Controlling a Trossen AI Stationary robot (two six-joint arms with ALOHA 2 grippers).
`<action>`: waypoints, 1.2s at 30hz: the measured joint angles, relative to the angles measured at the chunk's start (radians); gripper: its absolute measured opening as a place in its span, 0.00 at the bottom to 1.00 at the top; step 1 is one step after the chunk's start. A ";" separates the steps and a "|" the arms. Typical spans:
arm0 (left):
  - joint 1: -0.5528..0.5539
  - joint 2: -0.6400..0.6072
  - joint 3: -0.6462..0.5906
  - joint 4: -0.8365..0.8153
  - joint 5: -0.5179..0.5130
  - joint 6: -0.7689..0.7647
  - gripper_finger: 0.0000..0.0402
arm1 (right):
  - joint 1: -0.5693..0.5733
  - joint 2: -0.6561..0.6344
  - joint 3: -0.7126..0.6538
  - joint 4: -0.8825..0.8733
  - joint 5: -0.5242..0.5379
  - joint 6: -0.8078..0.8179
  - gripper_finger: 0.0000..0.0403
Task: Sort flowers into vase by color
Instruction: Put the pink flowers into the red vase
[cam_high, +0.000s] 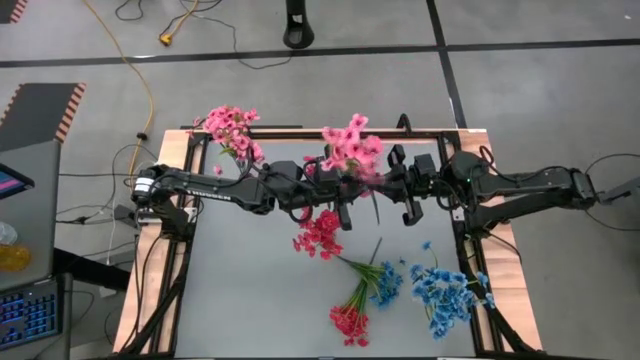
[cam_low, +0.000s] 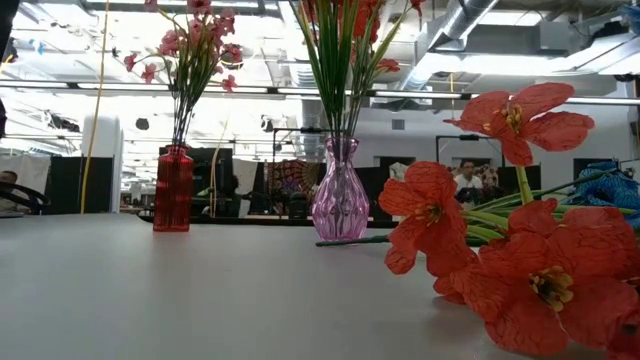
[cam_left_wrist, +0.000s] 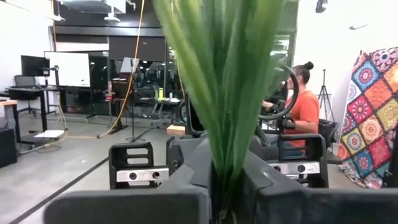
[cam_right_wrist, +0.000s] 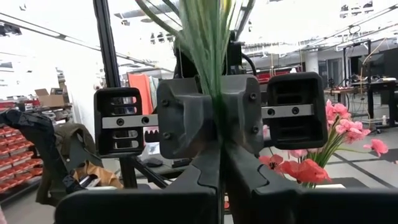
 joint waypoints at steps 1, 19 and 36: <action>0.000 0.000 0.000 0.000 0.000 0.000 0.02 | 0.000 0.000 0.000 0.002 0.000 0.000 0.12; -0.001 -0.130 -0.001 -0.182 0.086 -0.037 0.02 | -0.055 -0.095 0.004 0.026 0.003 0.001 0.55; -0.054 -0.539 -0.001 -0.879 -0.062 -0.024 0.02 | -0.210 -0.226 0.000 -0.205 0.003 0.000 0.56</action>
